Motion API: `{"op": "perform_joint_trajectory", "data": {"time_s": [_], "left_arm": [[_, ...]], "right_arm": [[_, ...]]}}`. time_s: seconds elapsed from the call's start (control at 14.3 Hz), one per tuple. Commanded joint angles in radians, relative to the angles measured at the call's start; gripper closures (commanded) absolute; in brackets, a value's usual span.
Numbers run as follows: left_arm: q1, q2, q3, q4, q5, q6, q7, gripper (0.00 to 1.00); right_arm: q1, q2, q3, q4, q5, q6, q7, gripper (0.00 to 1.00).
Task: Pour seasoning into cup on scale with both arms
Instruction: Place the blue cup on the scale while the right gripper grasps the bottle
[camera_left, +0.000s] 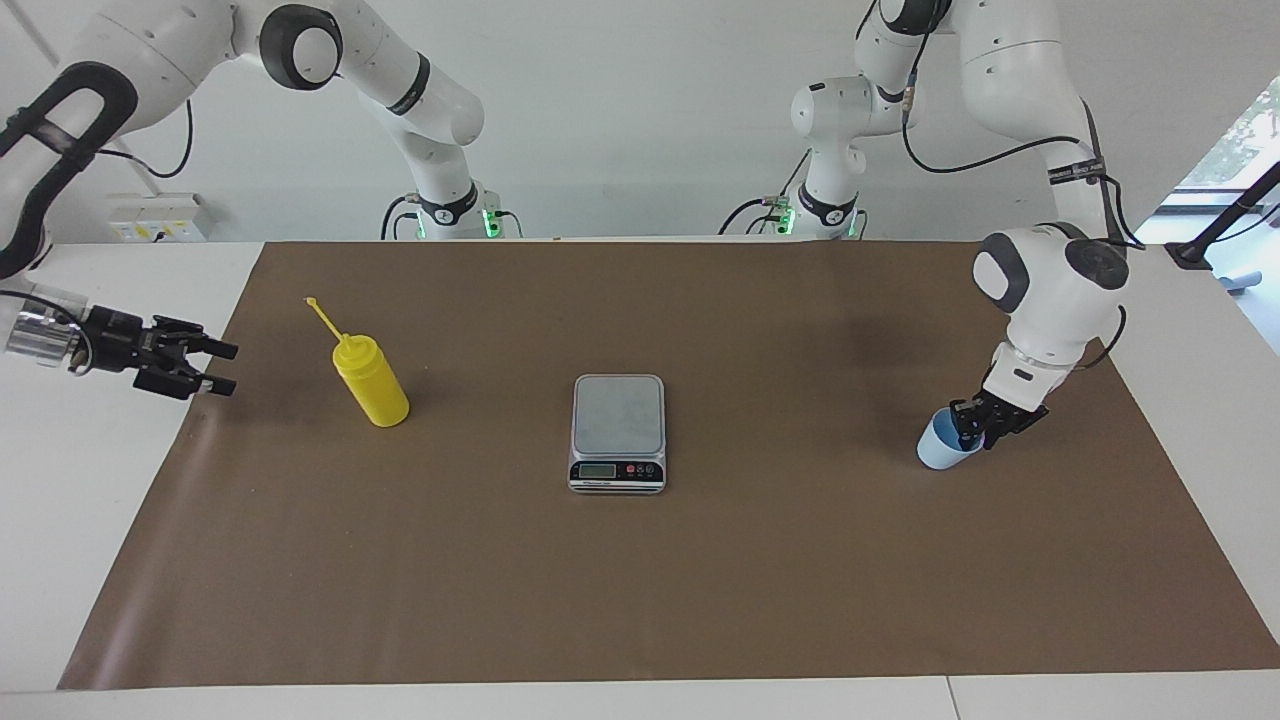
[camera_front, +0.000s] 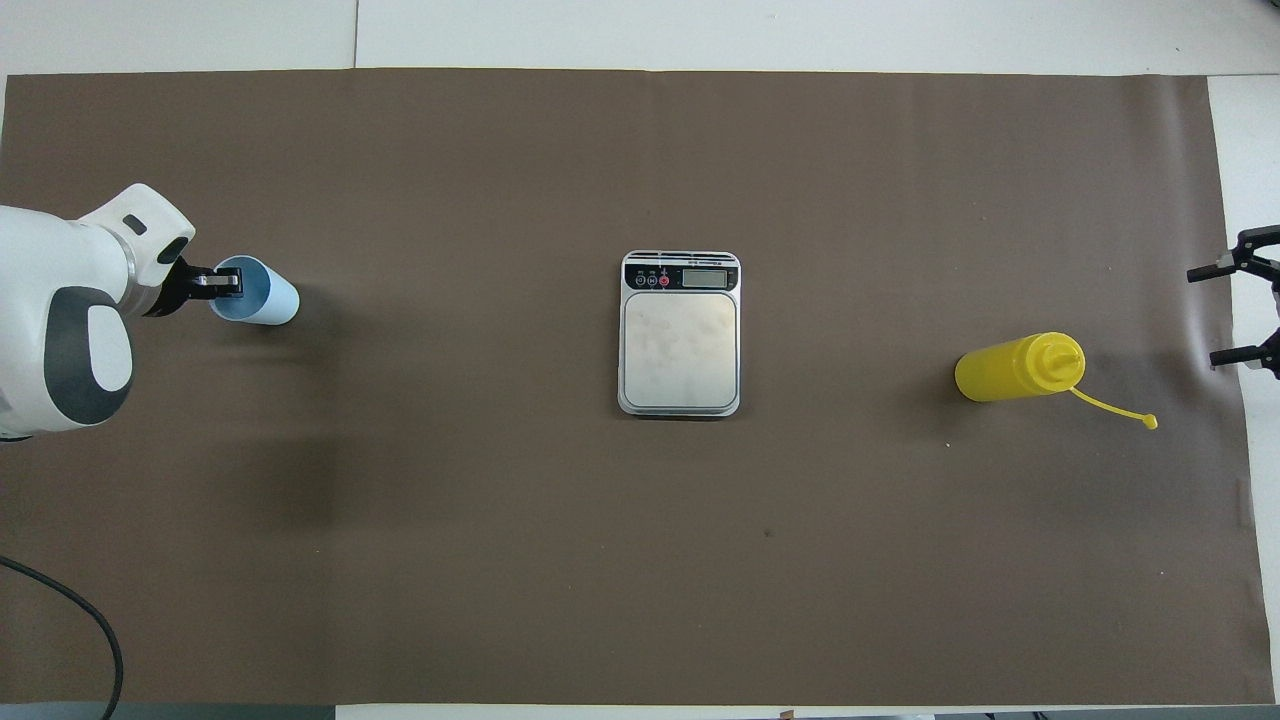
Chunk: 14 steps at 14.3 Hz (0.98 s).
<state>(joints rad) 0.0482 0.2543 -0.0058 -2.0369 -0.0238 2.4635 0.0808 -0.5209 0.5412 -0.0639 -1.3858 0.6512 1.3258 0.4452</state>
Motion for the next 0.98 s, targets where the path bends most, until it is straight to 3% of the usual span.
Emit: {"op": "perform_joint_trajectory", "data": {"time_s": [0.0, 0.28, 0.42, 0.7, 0.91], "left_arm": [[0.001, -0.026, -0.003, -0.028, -0.002, 0.028, -0.055, 1.0], [-0.045, -0.134, -0.005, 0.01, -0.002, -0.176, -0.096, 1.0], [-0.137, -0.15, -0.005, 0.047, -0.001, -0.247, -0.21, 1.0], [-0.368, -0.129, -0.003, 0.07, 0.082, -0.229, -0.549, 1.0], [-0.517, -0.047, -0.005, 0.144, 0.151, -0.21, -0.824, 1.0]], "right_arm": [[-0.008, 0.014, 0.009, -0.002, 0.068, -0.019, 0.102, 0.0], [-0.028, 0.014, 0.009, -0.108, 0.117, 0.033, 0.162, 0.0], [-0.054, 0.014, 0.009, -0.174, 0.163, 0.073, 0.173, 0.0], [-0.053, -0.038, 0.007, -0.375, 0.257, 0.15, 0.204, 0.0], [-0.039, -0.058, 0.009, -0.444, 0.26, 0.174, 0.195, 0.0]]}}
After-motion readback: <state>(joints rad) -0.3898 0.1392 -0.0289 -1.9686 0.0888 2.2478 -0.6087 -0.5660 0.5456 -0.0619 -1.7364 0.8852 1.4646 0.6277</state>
